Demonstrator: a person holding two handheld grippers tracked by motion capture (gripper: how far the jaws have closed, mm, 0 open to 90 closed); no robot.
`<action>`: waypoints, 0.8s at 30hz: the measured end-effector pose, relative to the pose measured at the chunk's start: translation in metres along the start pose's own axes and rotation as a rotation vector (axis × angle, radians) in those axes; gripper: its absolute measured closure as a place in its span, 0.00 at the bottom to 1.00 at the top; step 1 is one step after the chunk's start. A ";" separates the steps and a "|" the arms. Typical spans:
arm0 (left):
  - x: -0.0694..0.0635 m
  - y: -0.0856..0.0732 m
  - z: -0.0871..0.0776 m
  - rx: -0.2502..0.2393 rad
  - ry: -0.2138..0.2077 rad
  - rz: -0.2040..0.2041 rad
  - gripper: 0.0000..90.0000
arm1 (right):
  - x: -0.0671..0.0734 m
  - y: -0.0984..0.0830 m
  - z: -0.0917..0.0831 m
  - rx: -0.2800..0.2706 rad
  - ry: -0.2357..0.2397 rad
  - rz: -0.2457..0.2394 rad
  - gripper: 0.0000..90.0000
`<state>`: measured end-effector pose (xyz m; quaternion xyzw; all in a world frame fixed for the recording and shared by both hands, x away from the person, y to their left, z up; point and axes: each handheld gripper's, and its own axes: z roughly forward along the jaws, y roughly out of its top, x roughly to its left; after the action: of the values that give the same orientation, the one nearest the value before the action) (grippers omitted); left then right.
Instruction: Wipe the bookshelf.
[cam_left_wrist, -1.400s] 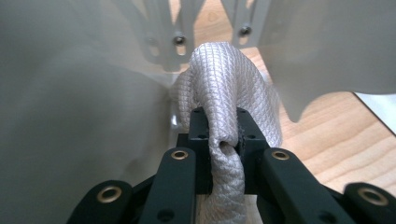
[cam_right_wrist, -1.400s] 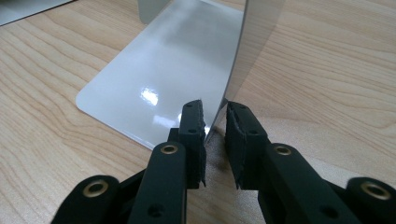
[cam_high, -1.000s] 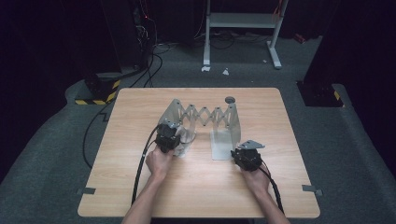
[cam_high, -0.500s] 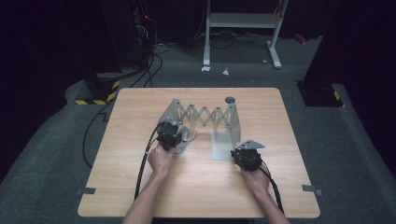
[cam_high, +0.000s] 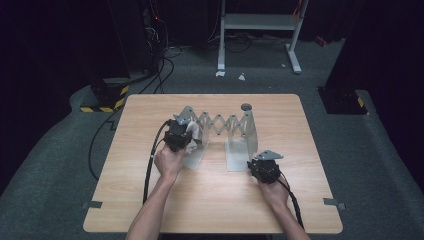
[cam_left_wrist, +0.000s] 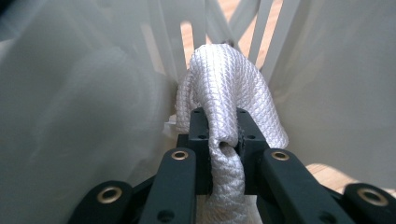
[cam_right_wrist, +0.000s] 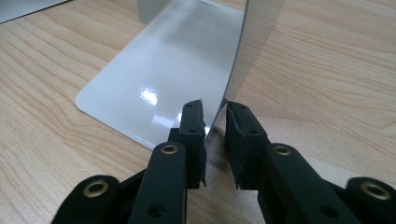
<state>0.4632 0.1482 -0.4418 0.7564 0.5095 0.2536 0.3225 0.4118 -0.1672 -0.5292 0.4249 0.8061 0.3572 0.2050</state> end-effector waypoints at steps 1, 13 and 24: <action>0.000 0.002 -0.002 -0.011 0.000 -0.002 0.89 | 0.000 0.000 0.000 0.000 0.000 0.000 0.86; 0.005 0.028 -0.021 -0.083 0.016 -0.011 0.89 | 0.000 0.000 0.000 0.000 0.003 0.001 0.86; 0.010 0.036 -0.023 -0.088 0.019 -0.019 0.89 | 0.000 0.000 0.000 0.000 0.001 -0.002 0.86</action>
<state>0.4727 0.1530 -0.3988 0.7343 0.5079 0.2798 0.3529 0.4117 -0.1671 -0.5292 0.4240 0.8066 0.3572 0.2050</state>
